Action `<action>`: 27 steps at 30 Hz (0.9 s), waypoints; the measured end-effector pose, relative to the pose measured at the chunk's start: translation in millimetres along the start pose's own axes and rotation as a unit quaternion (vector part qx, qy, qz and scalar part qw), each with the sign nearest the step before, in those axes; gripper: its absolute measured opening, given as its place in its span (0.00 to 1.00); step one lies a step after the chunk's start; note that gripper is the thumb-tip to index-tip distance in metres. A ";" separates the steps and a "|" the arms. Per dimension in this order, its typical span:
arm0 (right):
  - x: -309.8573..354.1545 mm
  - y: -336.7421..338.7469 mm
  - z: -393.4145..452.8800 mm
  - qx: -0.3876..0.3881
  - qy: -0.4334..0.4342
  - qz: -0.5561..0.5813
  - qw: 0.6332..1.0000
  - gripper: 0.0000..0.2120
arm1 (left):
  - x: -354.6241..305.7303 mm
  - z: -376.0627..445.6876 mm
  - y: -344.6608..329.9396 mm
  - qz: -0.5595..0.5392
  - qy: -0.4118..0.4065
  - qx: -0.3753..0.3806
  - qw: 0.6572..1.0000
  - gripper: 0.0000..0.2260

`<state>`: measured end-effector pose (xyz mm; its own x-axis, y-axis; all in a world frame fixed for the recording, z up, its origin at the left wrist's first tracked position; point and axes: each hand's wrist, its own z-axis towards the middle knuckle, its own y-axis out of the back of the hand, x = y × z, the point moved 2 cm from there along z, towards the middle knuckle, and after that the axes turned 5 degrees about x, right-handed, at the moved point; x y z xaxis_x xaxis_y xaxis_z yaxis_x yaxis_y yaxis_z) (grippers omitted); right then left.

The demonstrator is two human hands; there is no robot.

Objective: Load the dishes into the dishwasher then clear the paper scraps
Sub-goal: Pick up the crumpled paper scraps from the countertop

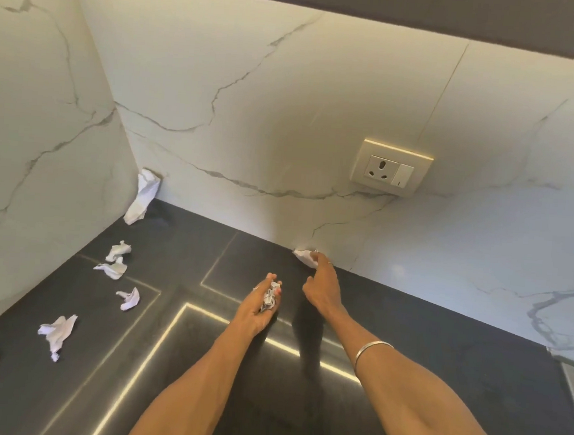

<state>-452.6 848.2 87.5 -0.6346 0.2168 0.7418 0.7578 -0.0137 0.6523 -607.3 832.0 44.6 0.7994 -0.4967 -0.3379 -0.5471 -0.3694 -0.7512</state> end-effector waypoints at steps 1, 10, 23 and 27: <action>-0.4 2.3 5.9 0.003 0.006 -0.010 1.000 0.33 | -0.2 3.7 -0.4 0.008 0.004 0.004 1.000 0.06; 7.9 -5.5 43.7 0.036 0.009 -0.135 0.990 0.27 | 3.6 10.4 5.8 0.075 -0.016 0.000 0.997 0.10; -22.6 -1.1 22.8 0.081 -0.114 -0.071 0.988 0.11 | 13.0 -11.9 18.7 0.038 -0.041 -0.009 0.998 0.13; -8.0 3.3 1.9 0.134 -0.085 0.013 0.987 0.07 | 19.2 -21.2 23.9 0.016 -0.059 -0.030 0.998 0.19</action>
<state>-444.7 848.3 83.4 -0.5976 0.3816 0.7052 0.8005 0.2335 0.5520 -610.3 796.9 32.2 0.8032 -0.4141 -0.4281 -0.5835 -0.4025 -0.7054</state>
